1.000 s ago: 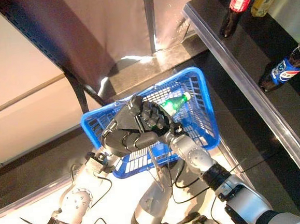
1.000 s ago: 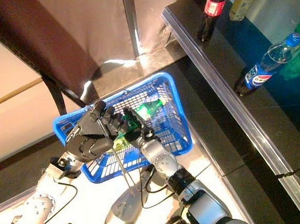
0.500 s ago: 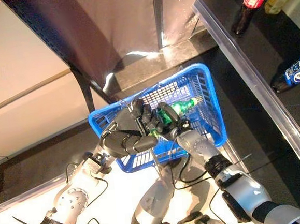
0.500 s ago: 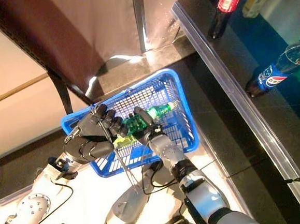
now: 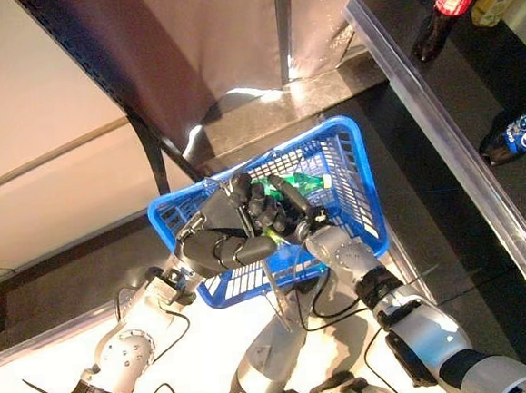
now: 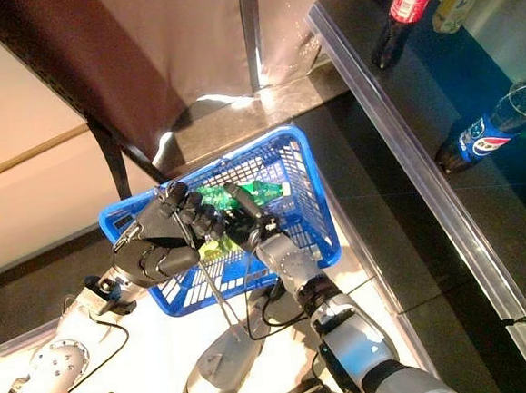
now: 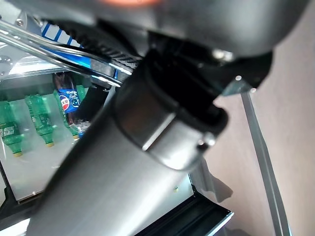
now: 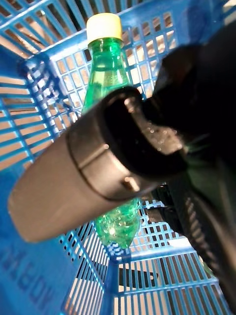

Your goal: Pick up the drink and place into the basket.

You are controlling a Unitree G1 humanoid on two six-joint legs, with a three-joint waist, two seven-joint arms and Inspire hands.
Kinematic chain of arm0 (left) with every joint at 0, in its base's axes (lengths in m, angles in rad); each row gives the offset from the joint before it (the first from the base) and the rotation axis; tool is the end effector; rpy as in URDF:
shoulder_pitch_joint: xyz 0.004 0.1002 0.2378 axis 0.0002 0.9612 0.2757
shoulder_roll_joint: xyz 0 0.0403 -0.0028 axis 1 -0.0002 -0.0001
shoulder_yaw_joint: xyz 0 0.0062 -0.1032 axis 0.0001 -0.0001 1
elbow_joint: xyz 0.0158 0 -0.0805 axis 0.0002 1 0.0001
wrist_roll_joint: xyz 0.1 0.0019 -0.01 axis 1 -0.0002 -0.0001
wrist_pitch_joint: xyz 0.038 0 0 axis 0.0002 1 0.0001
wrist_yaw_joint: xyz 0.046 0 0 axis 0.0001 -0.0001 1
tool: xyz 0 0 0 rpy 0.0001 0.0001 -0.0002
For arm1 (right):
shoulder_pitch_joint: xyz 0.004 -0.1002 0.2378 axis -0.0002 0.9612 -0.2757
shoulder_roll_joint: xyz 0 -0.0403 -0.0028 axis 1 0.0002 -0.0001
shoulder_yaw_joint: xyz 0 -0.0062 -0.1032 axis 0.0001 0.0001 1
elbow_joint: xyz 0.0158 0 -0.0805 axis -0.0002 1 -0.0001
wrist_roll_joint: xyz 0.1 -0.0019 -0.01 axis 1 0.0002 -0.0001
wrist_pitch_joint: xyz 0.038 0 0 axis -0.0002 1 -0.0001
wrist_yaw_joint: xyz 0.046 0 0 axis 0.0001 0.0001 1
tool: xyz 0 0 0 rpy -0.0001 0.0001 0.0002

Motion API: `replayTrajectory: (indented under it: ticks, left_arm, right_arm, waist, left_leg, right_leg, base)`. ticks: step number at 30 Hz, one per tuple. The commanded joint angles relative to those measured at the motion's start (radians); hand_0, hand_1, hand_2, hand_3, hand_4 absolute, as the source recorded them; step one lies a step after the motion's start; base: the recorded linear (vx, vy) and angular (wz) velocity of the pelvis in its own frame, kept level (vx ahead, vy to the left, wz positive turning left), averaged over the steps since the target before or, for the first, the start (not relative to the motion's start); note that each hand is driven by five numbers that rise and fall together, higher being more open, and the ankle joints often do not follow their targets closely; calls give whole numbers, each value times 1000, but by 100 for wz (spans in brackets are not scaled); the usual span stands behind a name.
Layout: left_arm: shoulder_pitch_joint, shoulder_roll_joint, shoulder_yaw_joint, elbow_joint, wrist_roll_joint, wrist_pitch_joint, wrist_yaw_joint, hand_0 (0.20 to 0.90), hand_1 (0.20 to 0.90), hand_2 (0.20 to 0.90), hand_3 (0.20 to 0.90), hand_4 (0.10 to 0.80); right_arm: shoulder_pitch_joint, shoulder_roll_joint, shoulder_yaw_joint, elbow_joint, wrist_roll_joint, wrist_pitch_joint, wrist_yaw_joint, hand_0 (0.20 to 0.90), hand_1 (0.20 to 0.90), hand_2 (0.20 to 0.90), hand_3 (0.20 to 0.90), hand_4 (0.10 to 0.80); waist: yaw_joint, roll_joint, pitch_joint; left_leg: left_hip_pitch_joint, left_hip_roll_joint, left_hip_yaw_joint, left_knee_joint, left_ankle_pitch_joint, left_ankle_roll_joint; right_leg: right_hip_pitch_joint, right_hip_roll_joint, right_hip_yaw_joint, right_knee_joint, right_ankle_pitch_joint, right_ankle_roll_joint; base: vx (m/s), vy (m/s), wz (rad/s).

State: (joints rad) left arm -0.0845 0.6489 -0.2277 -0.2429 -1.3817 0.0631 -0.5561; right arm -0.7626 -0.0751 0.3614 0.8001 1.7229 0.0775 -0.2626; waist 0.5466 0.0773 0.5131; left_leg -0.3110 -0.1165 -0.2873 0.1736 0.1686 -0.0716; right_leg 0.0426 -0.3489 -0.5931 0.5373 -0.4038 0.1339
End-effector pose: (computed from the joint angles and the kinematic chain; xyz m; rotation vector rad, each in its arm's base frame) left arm 0.2090 0.1951 0.1082 -0.7377 -0.1480 -0.9390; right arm 0.3177 -0.0722 0.0805 1.2347 0.5916 0.0624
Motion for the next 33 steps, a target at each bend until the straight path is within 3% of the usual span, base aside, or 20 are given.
replayTrajectory:
  ticks: [1, 11, 13, 25, 28, 33]
  left_arm:
    - [-177, -107, 118, -287, -130, -183, -158, 300, 300, 300, 200, 100]
    - [-102, -153, 151, -298, -84, -211, -145, 300, 300, 300, 200, 100]
    - [-67, -165, 174, -305, -64, -228, -151, 300, 300, 300, 200, 100]
    - [9, -202, 216, -306, -30, -278, -121, 300, 300, 300, 200, 100]
    - [25, -214, 226, -295, -17, -295, -75, 300, 300, 300, 200, 100]
    - [37, -252, 262, -178, -3, -336, -4, 300, 300, 300, 200, 100]
  right_arm:
    - [-130, -1, 14, -176, -64, -70, 111, 900, 900, 900, 900, 800]
    - [36, -75, 72, -522, -337, -92, 83, 900, 900, 900, 900, 800]
    - [123, -113, 54, -632, -395, -71, 128, 900, 900, 900, 900, 800]
    - [398, -223, -8, -950, -493, -18, 223, 900, 900, 900, 900, 800]
    - [470, -248, -26, -1013, -523, -8, 282, 900, 900, 900, 900, 800]
    - [593, -291, -28, -1112, -570, -5, 482, 900, 900, 900, 900, 800]
  waist:
    - [-17, 0, -69]
    - [-57, -41, -57]
    - [-75, -61, -51]
    - [-136, -119, -50]
    - [-155, -135, -57]
    - [-209, -162, -83]
  left_leg:
    - [48, 29, 31, 84, -148, 30]
    - [54, 48, 43, 72, -148, 29]
    - [56, 58, 48, 69, -150, 29]
    - [76, 92, 82, 45, -156, 26]
    - [87, 104, 94, 36, -157, 23]
    - [115, 133, 130, 9, -152, 14]
  right_leg:
    - [-101, -50, 31, -28, 253, 0]
    - [-103, -27, 55, -49, 262, 1]
    - [-100, -14, 64, -58, 264, 1]
    - [-93, 27, 95, -93, 290, 12]
    - [-89, 40, 108, -104, 296, 15]
    - [-80, 75, 145, -144, 295, 18]
  base:
    - [-30, -2, -2]
    - [-17, -8, -2]
    - [-21, -36, -11]
    - [-15, -44, -11]
    - [-6, -60, -10]
    - [-43, -42, -13]
